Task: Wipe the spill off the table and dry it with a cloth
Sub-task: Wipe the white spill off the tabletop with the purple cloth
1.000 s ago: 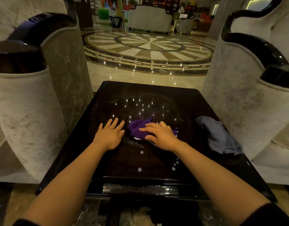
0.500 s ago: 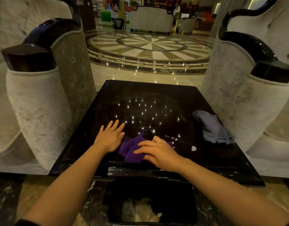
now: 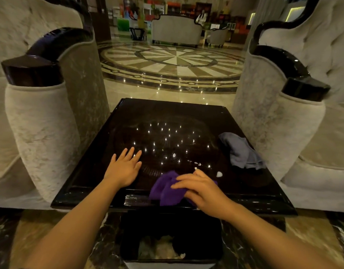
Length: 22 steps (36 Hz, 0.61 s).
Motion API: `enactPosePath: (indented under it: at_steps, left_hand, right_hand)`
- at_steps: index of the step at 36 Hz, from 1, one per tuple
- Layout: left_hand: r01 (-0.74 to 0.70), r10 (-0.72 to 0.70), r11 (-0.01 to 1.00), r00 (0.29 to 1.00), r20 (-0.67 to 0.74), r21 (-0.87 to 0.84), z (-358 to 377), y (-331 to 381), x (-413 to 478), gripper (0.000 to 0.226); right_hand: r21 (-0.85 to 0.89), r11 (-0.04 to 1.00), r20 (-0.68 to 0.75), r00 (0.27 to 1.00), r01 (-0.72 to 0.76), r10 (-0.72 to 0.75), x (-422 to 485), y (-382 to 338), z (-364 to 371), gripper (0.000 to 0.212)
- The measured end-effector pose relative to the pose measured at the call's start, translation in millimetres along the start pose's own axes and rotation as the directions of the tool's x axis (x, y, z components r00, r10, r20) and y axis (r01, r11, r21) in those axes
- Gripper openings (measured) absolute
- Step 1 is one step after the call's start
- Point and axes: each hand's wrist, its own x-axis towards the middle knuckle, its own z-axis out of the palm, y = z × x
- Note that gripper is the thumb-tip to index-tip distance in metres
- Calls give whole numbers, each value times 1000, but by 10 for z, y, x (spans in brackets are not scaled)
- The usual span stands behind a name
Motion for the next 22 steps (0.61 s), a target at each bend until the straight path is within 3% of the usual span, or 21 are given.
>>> enactPosePath:
  at_steps: [5,11,14,17,19,22]
  left_hand:
    - [-4,4,1000,1000,1,13,-3,-4,-3,51]
    - [-4,4,1000,1000,2,15,-4,-5,-8,51]
    - [-4,4,1000,1000,4,16,-9,-3,-13,51]
    - [-6,6,1000,1000,6,13,-9,-8,-15,51]
    - [-10,10,1000,1000,3,13,-6,-15,-12,51]
    - [-14,14,1000,1000,1,10,-6,-19,-4,51]
  right_hand:
    - [-25,996,-280,957,-89,78,-8,132,-367,31]
    - [-21,959,-522,821,-282,230,99,443,-631,27]
    - [-16,879,-509,761,-477,404,136,629,-578,31]
    - [-124,752,-409,724,-647,555,153,791,-427,40]
    - [-192,713,-360,724,-674,588,169,868,-342,44]
    - [-119,766,-316,755,-632,574,212,949,-321,48]
